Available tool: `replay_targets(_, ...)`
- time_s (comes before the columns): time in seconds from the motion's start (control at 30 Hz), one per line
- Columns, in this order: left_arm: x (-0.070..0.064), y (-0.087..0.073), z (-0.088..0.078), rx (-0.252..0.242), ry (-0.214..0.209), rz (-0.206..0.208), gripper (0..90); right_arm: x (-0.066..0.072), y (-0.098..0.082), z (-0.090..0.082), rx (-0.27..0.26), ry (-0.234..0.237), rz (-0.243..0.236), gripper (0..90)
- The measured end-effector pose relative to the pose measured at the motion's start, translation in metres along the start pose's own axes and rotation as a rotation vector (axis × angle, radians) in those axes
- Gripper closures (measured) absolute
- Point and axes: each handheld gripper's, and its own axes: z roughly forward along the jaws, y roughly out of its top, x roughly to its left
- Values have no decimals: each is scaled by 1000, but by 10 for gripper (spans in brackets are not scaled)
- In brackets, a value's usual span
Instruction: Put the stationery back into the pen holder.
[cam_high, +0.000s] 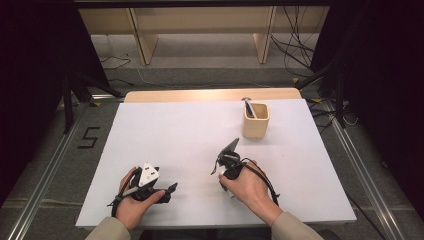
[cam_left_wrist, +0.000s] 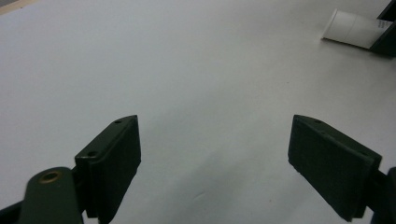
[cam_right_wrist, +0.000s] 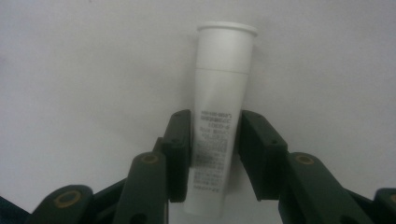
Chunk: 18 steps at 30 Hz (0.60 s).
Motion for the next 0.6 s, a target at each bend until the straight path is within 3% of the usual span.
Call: replay_targets(0.6, 0, 0, 0, -1, -1, -3, 169, 3, 3, 1, 14, -16, 0, 675)
